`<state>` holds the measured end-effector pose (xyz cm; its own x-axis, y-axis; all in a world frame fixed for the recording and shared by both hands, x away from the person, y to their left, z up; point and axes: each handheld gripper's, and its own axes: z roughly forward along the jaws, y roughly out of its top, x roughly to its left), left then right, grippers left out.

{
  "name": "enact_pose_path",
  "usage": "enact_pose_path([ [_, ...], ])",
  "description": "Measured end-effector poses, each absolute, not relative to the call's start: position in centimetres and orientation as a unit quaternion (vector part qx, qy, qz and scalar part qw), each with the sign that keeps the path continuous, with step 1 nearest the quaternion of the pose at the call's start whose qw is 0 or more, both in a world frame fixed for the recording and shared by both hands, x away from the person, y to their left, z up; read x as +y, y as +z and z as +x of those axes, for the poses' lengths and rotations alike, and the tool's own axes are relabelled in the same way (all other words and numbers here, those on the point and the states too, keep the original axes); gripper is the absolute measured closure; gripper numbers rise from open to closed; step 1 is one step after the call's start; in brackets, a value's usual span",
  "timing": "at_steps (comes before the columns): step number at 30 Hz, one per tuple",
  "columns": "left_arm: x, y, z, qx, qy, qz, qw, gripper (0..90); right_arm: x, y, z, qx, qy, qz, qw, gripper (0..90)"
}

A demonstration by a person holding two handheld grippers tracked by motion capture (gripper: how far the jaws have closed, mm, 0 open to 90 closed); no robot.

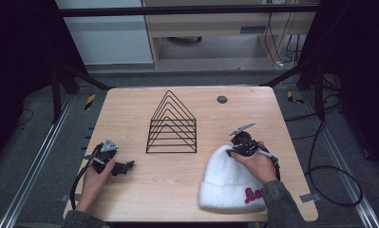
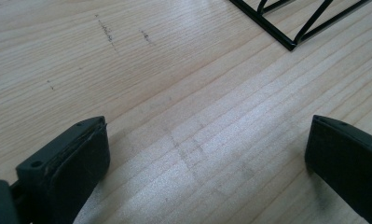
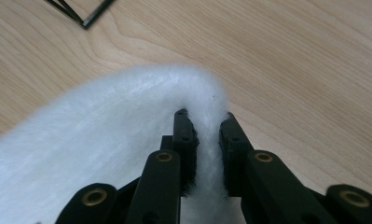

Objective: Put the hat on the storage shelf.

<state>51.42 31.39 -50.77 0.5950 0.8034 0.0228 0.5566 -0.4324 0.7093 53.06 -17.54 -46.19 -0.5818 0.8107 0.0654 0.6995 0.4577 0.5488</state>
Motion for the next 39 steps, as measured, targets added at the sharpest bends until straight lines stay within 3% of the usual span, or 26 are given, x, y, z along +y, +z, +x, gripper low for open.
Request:
enact_pose_path([
  [15,30.6,-50.4,51.3,0.428,0.186,0.825,0.317,0.9,-19.1,-39.1,46.9,0.812,0.396,0.39,0.179,82.6],
  [18,30.2,-49.6,51.1,0.424,0.223,0.823,0.304,4.5,-19.3,-37.5,45.6,0.803,0.422,0.375,0.19,82.7],
  [20,30.1,-48.4,50.6,0.43,0.227,0.8,0.351,4.8,-19.4,-36.1,44.8,0.795,0.444,0.365,0.194,82.8],
  [30,28.8,-43.8,49.1,0.407,0.245,0.78,0.407,4.8,-19.5,-32.8,45.0,0.779,0.48,0.333,0.226,82.9],
  [39,26.4,-38.3,48.4,0.36,0.252,0.786,0.435,4.2,-19.7,-29.4,47.3,0.754,0.503,0.338,0.251,82.9],
])
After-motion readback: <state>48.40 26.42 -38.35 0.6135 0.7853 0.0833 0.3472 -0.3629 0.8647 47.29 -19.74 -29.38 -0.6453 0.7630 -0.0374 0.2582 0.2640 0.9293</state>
